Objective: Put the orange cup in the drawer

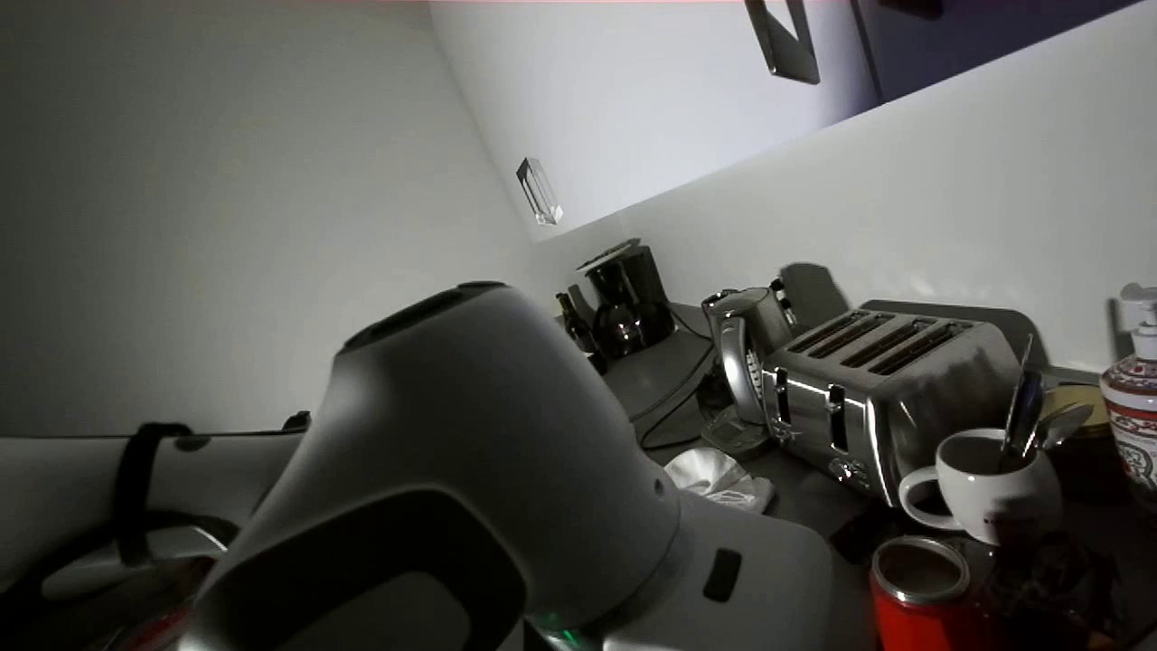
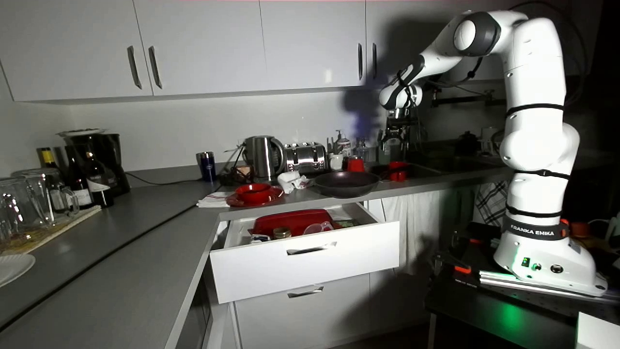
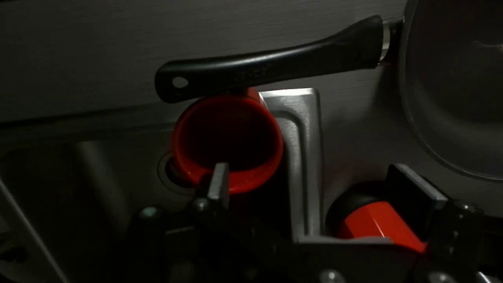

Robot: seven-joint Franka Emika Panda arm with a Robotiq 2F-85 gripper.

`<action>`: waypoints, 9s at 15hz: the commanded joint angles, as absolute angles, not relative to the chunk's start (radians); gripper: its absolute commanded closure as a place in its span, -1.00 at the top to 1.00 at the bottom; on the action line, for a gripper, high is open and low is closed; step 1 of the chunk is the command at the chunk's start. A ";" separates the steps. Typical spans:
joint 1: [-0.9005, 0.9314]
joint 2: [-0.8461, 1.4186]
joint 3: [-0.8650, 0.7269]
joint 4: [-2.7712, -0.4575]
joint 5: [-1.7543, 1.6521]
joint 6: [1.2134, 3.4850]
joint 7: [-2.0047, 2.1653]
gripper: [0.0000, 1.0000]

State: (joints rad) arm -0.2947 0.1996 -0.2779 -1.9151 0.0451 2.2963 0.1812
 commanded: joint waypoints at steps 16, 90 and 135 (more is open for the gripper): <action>-0.311 0.343 -0.285 -1.836 0.030 2.268 0.115 1.00; -0.426 0.374 -0.272 -1.859 0.108 2.367 -0.102 -0.84; -0.037 -0.355 -0.148 -2.447 -0.019 2.745 -0.305 -0.85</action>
State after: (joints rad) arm -0.0910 -0.3141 -0.1571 -2.3984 -0.0297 2.7219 -0.2473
